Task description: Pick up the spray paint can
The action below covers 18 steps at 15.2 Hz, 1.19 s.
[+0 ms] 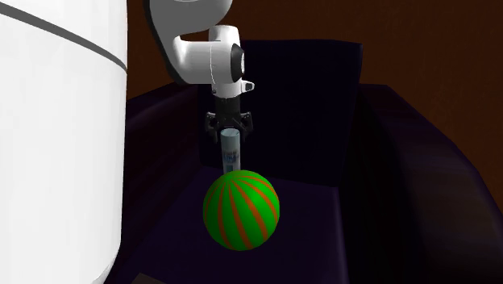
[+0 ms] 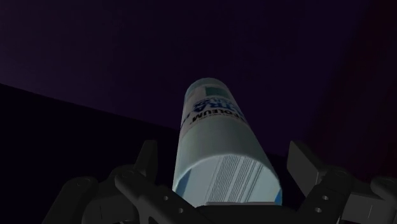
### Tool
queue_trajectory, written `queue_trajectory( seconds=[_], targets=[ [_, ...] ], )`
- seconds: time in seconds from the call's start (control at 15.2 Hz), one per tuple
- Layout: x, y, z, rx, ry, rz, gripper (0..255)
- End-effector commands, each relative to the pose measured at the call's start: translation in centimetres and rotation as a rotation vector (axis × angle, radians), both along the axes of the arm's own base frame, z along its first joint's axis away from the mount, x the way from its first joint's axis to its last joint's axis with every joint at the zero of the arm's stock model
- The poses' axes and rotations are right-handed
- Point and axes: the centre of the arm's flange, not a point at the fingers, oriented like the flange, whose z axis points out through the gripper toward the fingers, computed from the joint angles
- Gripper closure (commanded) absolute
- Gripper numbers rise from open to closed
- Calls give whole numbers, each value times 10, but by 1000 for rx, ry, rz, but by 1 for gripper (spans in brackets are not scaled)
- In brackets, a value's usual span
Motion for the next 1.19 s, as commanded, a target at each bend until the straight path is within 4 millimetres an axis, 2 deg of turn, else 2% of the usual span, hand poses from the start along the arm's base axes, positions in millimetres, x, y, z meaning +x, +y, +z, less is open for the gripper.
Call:
queue_trajectory(
  seconds=[0.0, 0.07, 0.66, 1.12],
  targets=[
    [0, 0, -4, 0, -1, 0, 0],
    [0, 0, -4, 0, -1, 0, 255],
    [0, 0, -4, 0, -1, 0, 255],
    [0, 0, 33, 0, -1, 0, 255]
  ],
)
